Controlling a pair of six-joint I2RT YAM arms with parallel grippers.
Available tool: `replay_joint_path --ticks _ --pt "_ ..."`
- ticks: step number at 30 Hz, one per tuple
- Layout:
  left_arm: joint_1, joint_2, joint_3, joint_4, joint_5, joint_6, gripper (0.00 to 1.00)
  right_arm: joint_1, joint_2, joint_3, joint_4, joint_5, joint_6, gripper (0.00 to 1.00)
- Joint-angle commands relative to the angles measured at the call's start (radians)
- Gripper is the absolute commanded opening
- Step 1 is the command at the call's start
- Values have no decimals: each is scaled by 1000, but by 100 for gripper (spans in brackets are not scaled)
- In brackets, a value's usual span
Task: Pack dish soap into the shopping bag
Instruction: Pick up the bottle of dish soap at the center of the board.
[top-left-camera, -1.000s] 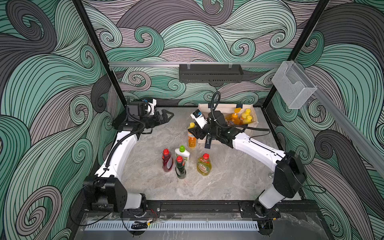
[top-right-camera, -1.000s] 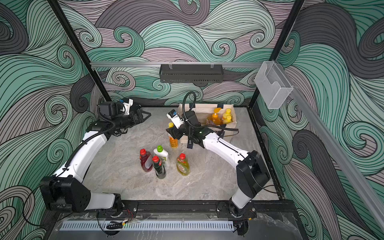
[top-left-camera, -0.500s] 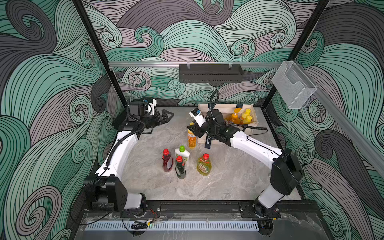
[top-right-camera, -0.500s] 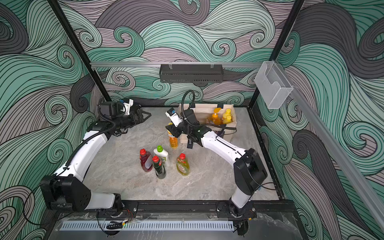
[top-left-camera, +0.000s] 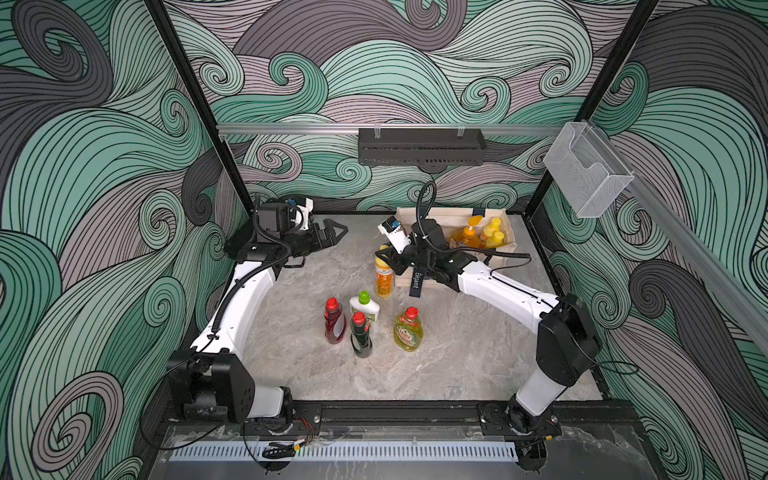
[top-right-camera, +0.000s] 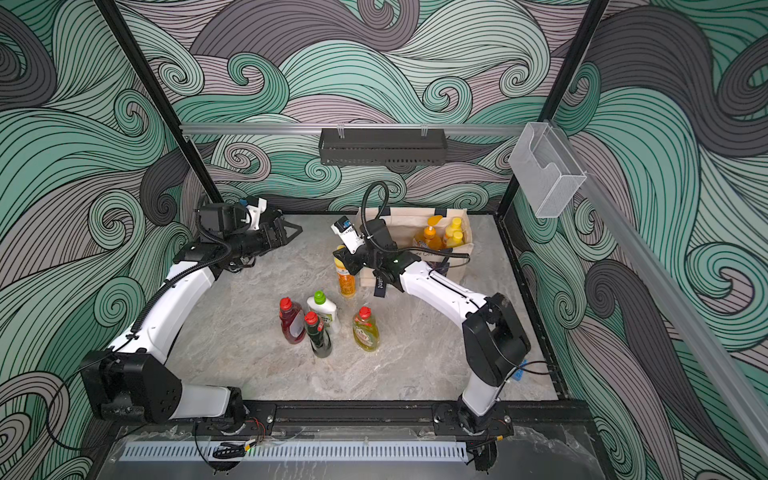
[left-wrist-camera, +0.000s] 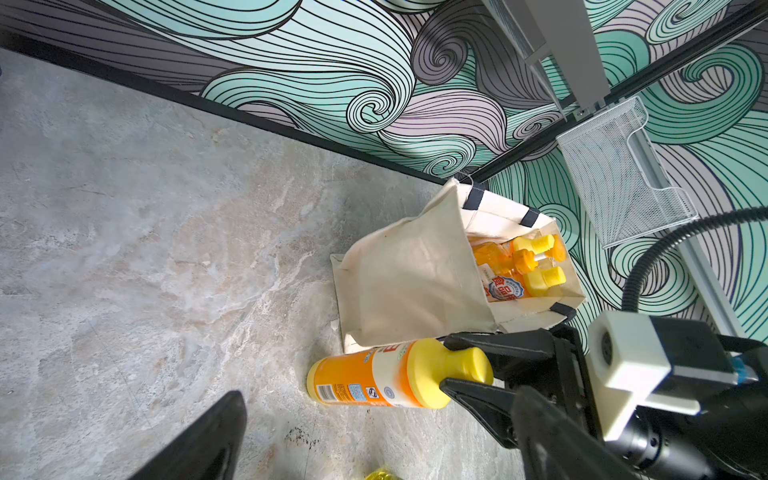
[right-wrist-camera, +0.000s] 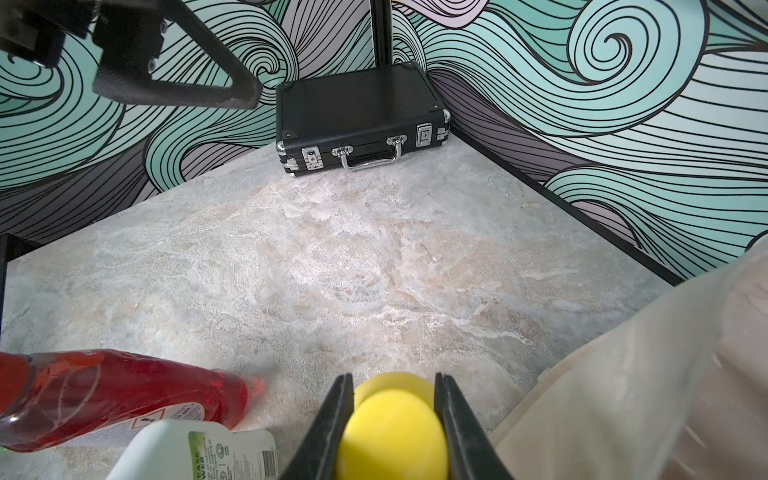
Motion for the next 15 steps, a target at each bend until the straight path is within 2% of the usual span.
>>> replay_joint_path --ticks 1,6,15 --pt "-6 5 15 -4 1 11 99 0 -7 7 2 -7 15 20" --pt "-7 3 13 -2 1 10 99 1 -10 10 -4 12 6 0" --pt "-15 4 15 -1 1 11 98 10 -34 56 -59 88 -33 0"
